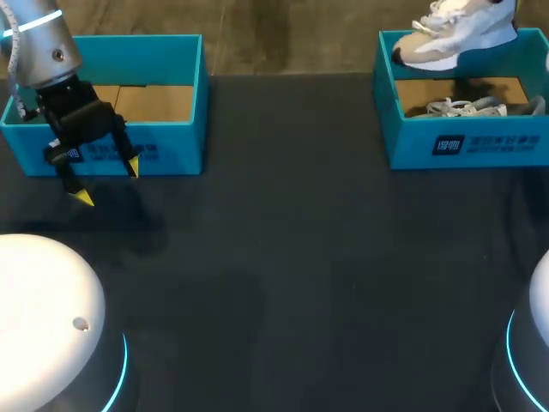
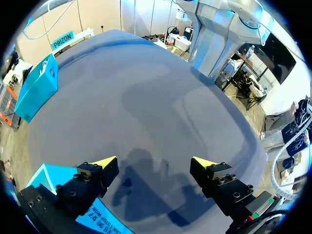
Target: Take the shoe out of the shoebox, open the shoe tongue, remove and reinsert the insole, then place the shoe into the shoebox
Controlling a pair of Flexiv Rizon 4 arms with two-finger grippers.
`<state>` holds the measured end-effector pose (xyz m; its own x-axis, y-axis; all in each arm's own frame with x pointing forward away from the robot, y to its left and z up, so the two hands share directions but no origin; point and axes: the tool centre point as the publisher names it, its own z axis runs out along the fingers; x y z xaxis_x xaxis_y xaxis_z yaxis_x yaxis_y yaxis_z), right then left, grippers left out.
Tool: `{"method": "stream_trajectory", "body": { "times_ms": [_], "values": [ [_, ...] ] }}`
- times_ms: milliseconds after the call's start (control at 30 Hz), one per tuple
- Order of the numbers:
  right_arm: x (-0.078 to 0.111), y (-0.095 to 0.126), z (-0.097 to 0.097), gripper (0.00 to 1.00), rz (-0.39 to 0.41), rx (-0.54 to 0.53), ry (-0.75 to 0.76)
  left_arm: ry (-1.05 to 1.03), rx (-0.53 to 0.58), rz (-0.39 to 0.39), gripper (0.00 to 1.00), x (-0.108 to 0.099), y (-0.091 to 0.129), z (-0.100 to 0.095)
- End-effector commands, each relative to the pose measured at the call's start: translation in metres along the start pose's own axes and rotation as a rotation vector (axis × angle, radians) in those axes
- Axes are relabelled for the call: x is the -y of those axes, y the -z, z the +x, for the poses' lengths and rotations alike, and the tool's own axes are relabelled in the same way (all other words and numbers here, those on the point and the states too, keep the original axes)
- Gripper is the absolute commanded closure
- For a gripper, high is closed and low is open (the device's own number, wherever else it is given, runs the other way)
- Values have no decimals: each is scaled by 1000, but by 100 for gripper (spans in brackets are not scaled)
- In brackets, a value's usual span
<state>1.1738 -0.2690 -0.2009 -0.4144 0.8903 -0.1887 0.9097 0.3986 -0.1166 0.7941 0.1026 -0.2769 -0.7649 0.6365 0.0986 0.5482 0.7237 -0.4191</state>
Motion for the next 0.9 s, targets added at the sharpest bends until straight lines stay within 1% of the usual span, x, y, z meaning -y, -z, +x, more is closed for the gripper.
{"method": "stream_trajectory", "body": {
  "times_ms": [33,67,100,600,667,733,833,867,900],
  "values": [
    [1,-4,7,100,55,-3,-353,0,0,-3,0,0,0,1],
    [0,-5,9,100,86,16,-388,0,0,-3,0,0,0,1],
    [1,-7,11,100,141,43,-448,0,0,-3,0,0,0,1],
    [1,-7,11,100,141,43,-448,0,0,-3,0,0,0,1],
    [3,-9,8,100,142,26,-449,0,0,-3,0,0,0,1],
    [8,-9,5,100,113,-7,-453,0,0,-3,0,0,0,1],
    [12,-9,1,100,80,-21,-455,0,0,-3,0,0,0,1],
    [13,-9,0,100,81,-1,-465,0,0,-3,0,0,0,1],
    [14,-11,-2,100,78,-5,-466,0,0,-3,0,0,0,1]
  ]
}}
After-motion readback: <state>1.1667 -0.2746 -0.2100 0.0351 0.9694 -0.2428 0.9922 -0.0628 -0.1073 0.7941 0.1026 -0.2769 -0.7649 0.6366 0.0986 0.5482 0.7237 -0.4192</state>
